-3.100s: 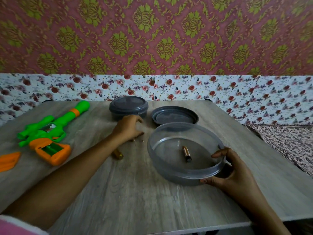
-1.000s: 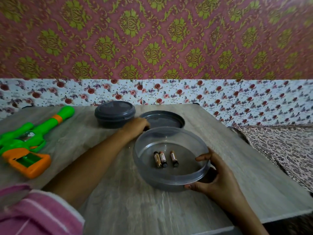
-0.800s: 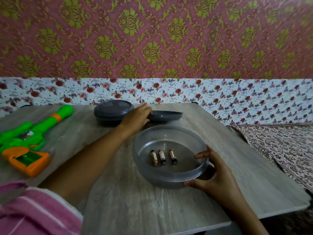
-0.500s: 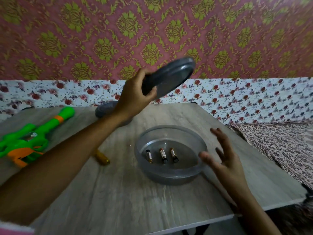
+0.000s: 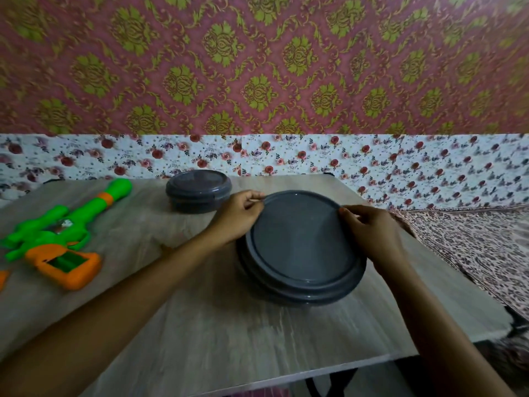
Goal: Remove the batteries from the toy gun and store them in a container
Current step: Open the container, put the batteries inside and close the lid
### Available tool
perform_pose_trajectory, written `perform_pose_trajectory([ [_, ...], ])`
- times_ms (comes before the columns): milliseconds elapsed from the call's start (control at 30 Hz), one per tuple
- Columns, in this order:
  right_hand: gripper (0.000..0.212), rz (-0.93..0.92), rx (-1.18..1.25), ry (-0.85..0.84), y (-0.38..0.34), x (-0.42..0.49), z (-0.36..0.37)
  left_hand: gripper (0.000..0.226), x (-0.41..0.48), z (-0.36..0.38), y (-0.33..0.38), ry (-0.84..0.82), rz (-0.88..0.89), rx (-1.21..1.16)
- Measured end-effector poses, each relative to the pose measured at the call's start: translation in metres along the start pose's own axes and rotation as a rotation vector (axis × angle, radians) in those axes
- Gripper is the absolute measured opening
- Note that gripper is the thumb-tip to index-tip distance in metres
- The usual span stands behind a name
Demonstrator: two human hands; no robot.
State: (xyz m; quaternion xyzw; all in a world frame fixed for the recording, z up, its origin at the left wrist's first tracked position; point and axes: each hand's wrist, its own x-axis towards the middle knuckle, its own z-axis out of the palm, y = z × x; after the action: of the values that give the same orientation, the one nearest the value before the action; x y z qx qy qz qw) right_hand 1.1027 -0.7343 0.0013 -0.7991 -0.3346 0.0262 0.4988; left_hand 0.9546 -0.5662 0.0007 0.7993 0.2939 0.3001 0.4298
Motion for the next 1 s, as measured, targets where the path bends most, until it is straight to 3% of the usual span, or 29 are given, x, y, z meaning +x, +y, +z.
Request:
perform_pose_trajectory([
  [133,0.032,0.014,-0.206,-0.110,-0.006,0.010,0.009,0.026,0.004,-0.001,-0.014,-0.012,-0.067,0.120],
  [333,0.047,0.061,-0.460,-0.305,-0.020,0.035,0.016,0.021,0.009,0.002,-0.015,-0.024,-0.228,-0.081],
  [433,0.057,0.131,-0.492,-0.399,-0.019,0.044,0.024,0.027,0.006,0.006,-0.017,-0.038,-0.380,-0.241],
  [567,0.065,0.252,-0.403,-0.436,-0.012,0.049,0.029,0.031,0.005,0.009,-0.021,0.010,-0.443,-0.373],
  [833,0.057,0.201,-0.523,-0.369,-0.008,0.046,0.033,0.031,0.001,0.013,-0.016,0.093,-0.485,-0.493],
  [1000,0.037,0.156,-0.815,-0.351,-0.003,0.029,0.012,0.014,-0.034,0.028,-0.021,0.118,-0.338,-0.555],
])
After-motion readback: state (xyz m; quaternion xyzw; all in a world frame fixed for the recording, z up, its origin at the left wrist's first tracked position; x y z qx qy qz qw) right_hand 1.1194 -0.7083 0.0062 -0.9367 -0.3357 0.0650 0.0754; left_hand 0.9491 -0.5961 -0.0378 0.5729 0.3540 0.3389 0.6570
